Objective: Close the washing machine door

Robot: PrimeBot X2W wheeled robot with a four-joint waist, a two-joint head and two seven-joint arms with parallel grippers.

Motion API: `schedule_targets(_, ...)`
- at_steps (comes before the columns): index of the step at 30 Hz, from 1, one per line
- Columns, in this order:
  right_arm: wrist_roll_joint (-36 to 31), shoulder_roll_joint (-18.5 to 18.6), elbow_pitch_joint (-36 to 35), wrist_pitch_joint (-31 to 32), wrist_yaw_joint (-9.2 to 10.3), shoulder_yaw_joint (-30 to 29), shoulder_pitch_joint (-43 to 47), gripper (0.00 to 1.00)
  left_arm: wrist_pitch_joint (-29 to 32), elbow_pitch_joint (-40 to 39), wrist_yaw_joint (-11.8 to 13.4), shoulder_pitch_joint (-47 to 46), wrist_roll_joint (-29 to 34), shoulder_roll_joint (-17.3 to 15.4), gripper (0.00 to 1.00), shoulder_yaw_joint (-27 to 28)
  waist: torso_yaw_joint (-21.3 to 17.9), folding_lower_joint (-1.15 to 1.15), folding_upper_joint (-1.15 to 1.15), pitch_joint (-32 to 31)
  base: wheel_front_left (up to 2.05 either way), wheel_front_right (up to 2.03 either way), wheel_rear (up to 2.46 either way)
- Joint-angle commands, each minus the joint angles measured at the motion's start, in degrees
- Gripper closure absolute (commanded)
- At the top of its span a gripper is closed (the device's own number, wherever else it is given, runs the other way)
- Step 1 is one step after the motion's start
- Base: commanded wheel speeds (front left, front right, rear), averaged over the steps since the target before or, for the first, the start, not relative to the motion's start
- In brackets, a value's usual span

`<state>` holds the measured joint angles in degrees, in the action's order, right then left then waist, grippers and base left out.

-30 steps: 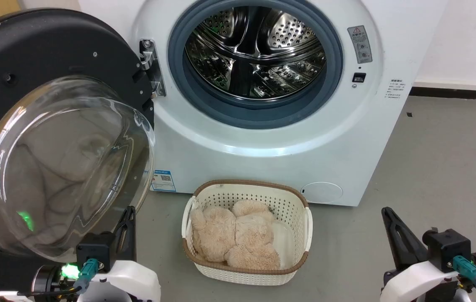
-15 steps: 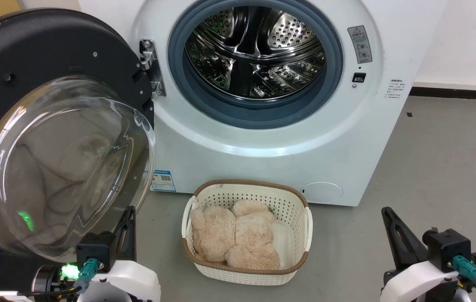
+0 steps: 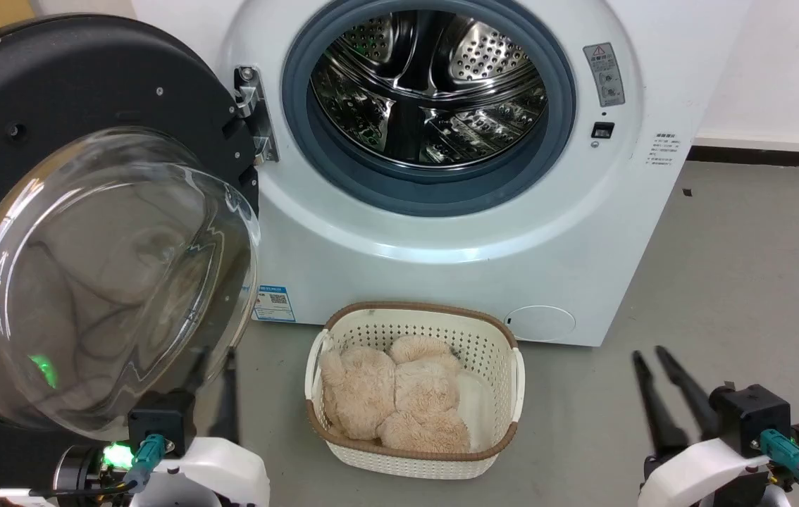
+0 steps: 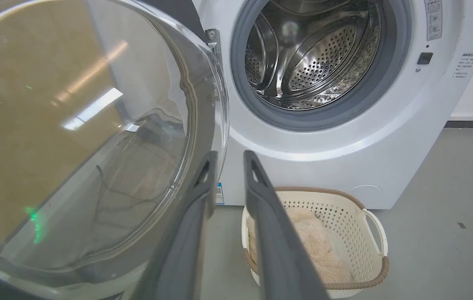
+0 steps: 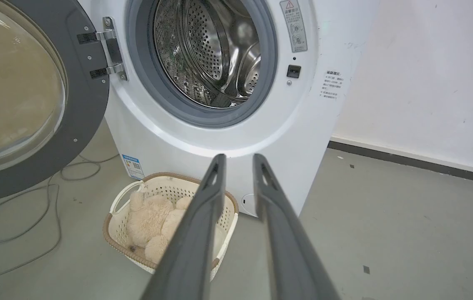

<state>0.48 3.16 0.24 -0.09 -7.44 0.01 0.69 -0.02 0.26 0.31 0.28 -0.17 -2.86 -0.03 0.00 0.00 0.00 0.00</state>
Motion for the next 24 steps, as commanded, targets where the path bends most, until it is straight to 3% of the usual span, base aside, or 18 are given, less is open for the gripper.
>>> schedule_targets(1, 0.1, 0.0, 0.0, -0.1, 0.00, -0.1, 0.0, 0.00, -0.1, 0.0, 0.1, 0.0, 0.0, 0.0, 0.00, 0.0, 0.0, 0.00, 0.00, 0.0, 0.00, 0.00, 0.00)
schedule_targets(7, 0.8, 0.0, 0.2, -0.8, 0.00, -0.6, 0.0, 0.00, -0.8, 0.0, 0.9, -0.2, -0.1, 0.0, 0.00, -0.5, 0.1, 0.00, 0.00, 0.1, 0.00, 0.00, 0.00)
schedule_targets(8, 0.9, 0.0, 0.2, -1.0, 0.00, -0.7, 0.0, 0.00, -1.0, -0.1, 1.0, -0.3, -0.1, 0.0, 0.73, -0.5, 0.1, 0.00, 0.00, 0.1, 0.00, 0.00, 0.00)
schedule_targets(9, 1.1, 0.0, 0.2, -1.1, 0.00, -0.8, 0.0, 0.00, -1.1, -0.2, 1.1, -0.3, -0.1, 0.0, 1.00, -0.6, 0.2, 0.00, 0.00, 0.1, 0.00, 0.00, 0.00)
schedule_targets(24, 2.9, -0.1, 0.6, -2.9, -0.01, -2.1, 0.2, 0.00, -2.9, -4.4, 2.5, -2.1, -0.1, -0.9, 1.00, -1.0, 2.0, 0.00, 0.00, 0.2, 0.00, 0.00, 0.00)
